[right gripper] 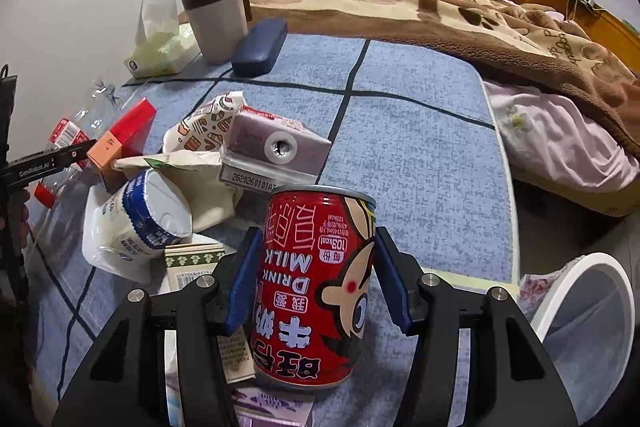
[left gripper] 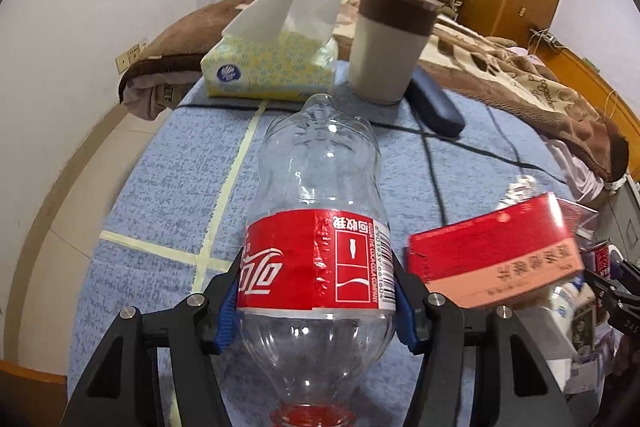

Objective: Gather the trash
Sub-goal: 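Grasp the clear Coca-Cola bottle with the left tool while the right tool grasps the red milk can, then carry bottle and can over the bin and open both tools, then move both tools back toward the remaining cartons on the mattress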

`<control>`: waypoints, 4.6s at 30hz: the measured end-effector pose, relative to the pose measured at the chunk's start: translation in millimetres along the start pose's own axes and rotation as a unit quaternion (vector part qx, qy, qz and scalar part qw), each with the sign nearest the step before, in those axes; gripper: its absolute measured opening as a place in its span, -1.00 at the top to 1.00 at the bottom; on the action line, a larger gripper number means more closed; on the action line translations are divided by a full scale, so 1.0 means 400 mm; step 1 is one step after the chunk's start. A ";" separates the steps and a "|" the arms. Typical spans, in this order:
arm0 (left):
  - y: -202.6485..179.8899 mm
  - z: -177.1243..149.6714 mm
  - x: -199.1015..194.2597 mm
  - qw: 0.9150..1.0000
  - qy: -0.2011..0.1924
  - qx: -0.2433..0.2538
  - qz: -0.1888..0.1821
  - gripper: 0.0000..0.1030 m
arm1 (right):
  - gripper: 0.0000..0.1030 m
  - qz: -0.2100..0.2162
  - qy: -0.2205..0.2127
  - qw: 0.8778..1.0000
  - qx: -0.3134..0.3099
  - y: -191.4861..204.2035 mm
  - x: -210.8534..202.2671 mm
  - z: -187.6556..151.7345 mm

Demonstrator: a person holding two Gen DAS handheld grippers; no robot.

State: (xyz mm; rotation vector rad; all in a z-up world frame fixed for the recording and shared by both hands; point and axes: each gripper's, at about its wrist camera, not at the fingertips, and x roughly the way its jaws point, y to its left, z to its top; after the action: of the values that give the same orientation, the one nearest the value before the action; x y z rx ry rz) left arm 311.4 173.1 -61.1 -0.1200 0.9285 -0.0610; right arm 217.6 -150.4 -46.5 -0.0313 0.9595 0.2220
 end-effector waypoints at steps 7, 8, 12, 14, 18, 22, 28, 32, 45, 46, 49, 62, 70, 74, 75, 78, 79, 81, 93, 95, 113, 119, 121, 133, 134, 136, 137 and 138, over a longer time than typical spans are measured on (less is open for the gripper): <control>-0.041 -0.013 -0.070 1.000 -0.020 0.009 -0.010 -0.19 | -0.08 0.001 -0.021 1.000 0.010 -0.010 -0.040 -0.004; -0.048 -0.016 -0.080 1.000 -0.023 0.011 -0.012 -0.19 | -0.08 0.002 -0.023 1.000 0.011 -0.011 -0.045 -0.004; -0.072 -0.030 -0.113 0.999 -0.031 0.016 -0.017 -0.19 | -0.07 0.003 -0.031 0.999 0.012 -0.014 -0.064 -0.011; -0.084 -0.037 -0.130 0.999 -0.035 0.018 -0.021 -0.19 | -0.07 0.004 -0.036 0.999 0.014 -0.019 -0.074 -0.015; -0.111 -0.048 -0.164 0.998 -0.045 0.021 -0.031 -0.19 | -0.07 0.006 -0.047 0.999 0.020 -0.028 -0.097 -0.022; -0.144 -0.059 -0.196 0.997 -0.053 0.028 -0.041 -0.19 | -0.07 0.008 -0.059 0.998 0.025 -0.037 -0.125 -0.031; -0.219 -0.082 -0.257 0.994 -0.075 0.047 -0.061 -0.19 | -0.07 0.006 -0.084 0.996 0.036 -0.060 -0.180 -0.054; -0.280 -0.099 -0.291 0.991 -0.084 0.063 -0.081 -0.19 | -0.07 -0.003 -0.104 0.994 0.044 -0.081 -0.222 -0.070; -0.535 -0.170 -0.359 0.975 -0.096 0.134 -0.153 -0.19 | -0.07 -0.054 -0.160 0.983 0.066 -0.175 -0.354 -0.142; -0.553 -0.176 -0.362 0.973 -0.095 0.138 -0.158 -0.19 | -0.07 -0.059 -0.162 0.983 0.069 -0.186 -0.361 -0.148; -0.614 -0.197 -0.364 0.969 -0.090 0.152 -0.175 -0.19 | -0.07 -0.070 -0.166 0.980 0.079 -0.220 -0.379 -0.165; -0.875 -0.272 -0.333 0.946 -0.056 0.204 -0.247 -0.19 | -0.07 -0.108 -0.161 0.972 0.130 -0.356 -0.384 -0.242; -0.999 -0.321 -0.274 0.936 -0.021 0.227 -0.266 -0.19 | -0.07 -0.128 -0.135 0.971 0.147 -0.418 -0.365 -0.276; -1.049 -0.332 -0.243 0.933 -0.011 0.245 -0.264 -0.19 | -0.07 -0.137 -0.121 0.971 0.155 -0.443 -0.355 -0.290; -1.062 -0.329 -0.231 0.933 -0.007 0.243 -0.264 -0.19 | -0.07 -0.139 -0.119 0.971 0.156 -0.448 -0.353 -0.293; -1.087 -0.319 -0.204 0.934 0.001 0.241 -0.265 -0.19 | -0.07 -0.131 -0.111 0.972 0.163 -0.464 -0.344 -0.299; -1.096 -0.318 -0.197 0.932 0.002 0.248 -0.263 -0.19 | -0.07 -0.130 -0.110 0.972 0.164 -0.466 -0.342 -0.301; -1.109 -0.314 -0.184 0.931 0.008 0.250 -0.267 -0.19 | -0.07 -0.127 -0.103 0.973 0.160 -0.469 -0.333 -0.303; -1.140 -0.306 -0.129 0.924 0.021 0.249 -0.290 -0.24 | -0.08 -0.140 -0.084 0.972 0.171 -0.498 -0.309 -0.316; -1.138 -0.304 -0.131 0.925 0.019 0.248 -0.287 -0.24 | -0.08 -0.140 -0.085 0.971 0.174 -0.500 -0.310 -0.317; -0.981 -0.255 -0.201 0.943 -0.021 0.209 -0.258 -0.24 | -0.38 -0.147 -0.131 0.966 0.170 -0.450 -0.351 -0.278; -0.898 -0.235 -0.248 0.951 -0.054 0.203 -0.229 -0.24 | -0.38 -0.134 -0.148 0.967 0.156 -0.400 -0.354 -0.252; -0.874 -0.229 -0.262 0.953 -0.065 0.201 -0.218 -0.24 | -0.38 -0.129 -0.155 0.968 0.149 -0.381 -0.353 -0.243; -0.694 -0.190 -0.306 0.964 -0.093 0.171 -0.183 -0.24 | -0.38 -0.081 -0.168 0.975 0.117 -0.265 -0.322 -0.201; -0.678 -0.186 -0.305 0.965 -0.094 0.168 -0.178 -0.24 | -0.38 -0.076 -0.168 0.976 0.113 -0.254 -0.316 -0.197; -0.632 -0.176 -0.303 0.969 -0.096 0.157 -0.166 -0.24 | -0.38 -0.068 -0.163 0.979 0.104 -0.230 -0.300 -0.188; -0.611 -0.171 -0.301 0.970 -0.097 0.151 -0.162 -0.24 | -0.38 -0.065 -0.161 0.980 0.101 -0.221 -0.297 -0.185; -0.586 -0.165 -0.299 0.972 -0.098 0.143 -0.157 -0.24 | -0.38 -0.060 -0.158 0.981 0.096 -0.207 -0.285 -0.179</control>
State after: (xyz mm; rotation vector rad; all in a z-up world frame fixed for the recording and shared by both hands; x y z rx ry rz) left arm 186.8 -51.9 25.4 -0.0041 0.6876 -0.4681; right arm 113.4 -260.0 -0.6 0.1200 0.6558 0.0212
